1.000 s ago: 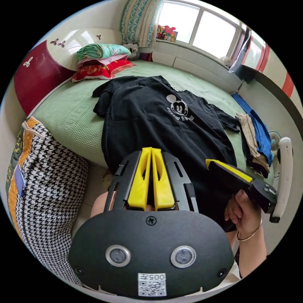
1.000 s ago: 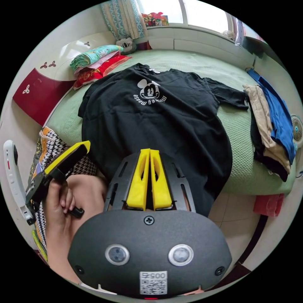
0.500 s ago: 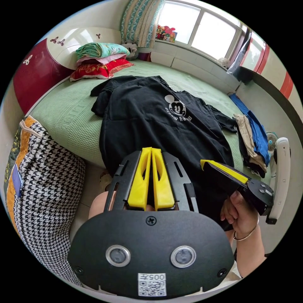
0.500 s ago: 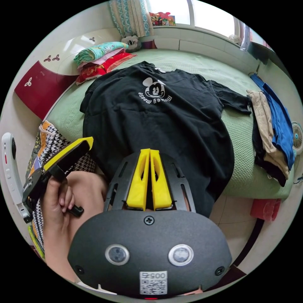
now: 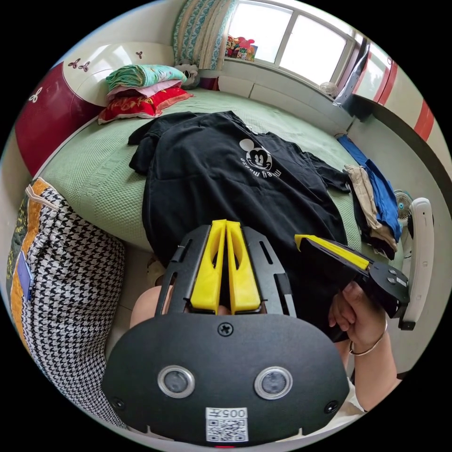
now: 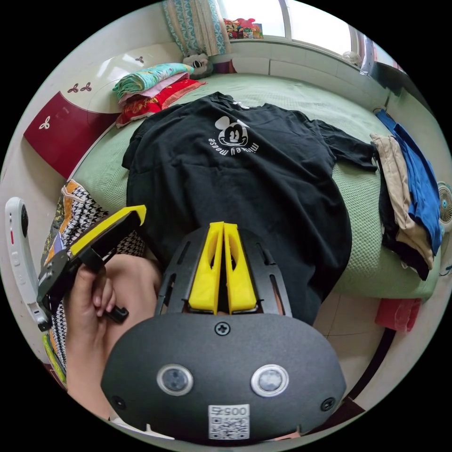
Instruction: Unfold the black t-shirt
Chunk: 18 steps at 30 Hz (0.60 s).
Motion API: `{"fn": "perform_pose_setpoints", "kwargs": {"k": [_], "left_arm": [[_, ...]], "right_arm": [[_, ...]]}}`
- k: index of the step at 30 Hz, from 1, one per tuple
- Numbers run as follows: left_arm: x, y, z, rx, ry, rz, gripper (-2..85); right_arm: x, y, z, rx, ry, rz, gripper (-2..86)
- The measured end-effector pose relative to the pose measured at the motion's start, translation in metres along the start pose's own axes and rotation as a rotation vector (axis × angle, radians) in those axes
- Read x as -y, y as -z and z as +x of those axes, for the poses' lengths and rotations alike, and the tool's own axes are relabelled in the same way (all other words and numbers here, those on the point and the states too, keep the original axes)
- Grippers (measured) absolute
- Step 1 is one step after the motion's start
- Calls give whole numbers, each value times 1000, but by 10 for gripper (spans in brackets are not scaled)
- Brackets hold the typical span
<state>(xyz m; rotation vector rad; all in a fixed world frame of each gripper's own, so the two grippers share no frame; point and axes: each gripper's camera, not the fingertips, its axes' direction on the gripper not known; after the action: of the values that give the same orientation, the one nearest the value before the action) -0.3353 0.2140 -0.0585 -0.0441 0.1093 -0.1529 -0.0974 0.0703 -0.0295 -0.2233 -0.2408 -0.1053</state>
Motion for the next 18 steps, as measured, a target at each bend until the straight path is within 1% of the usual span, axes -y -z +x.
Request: {"fn": "perform_pose_setpoints", "kwargs": {"k": [18], "left_arm": [[-2, -2, 2, -1, 6, -10, -7]], "right_arm": [[4, 1, -1, 7, 4, 0, -11]]}}
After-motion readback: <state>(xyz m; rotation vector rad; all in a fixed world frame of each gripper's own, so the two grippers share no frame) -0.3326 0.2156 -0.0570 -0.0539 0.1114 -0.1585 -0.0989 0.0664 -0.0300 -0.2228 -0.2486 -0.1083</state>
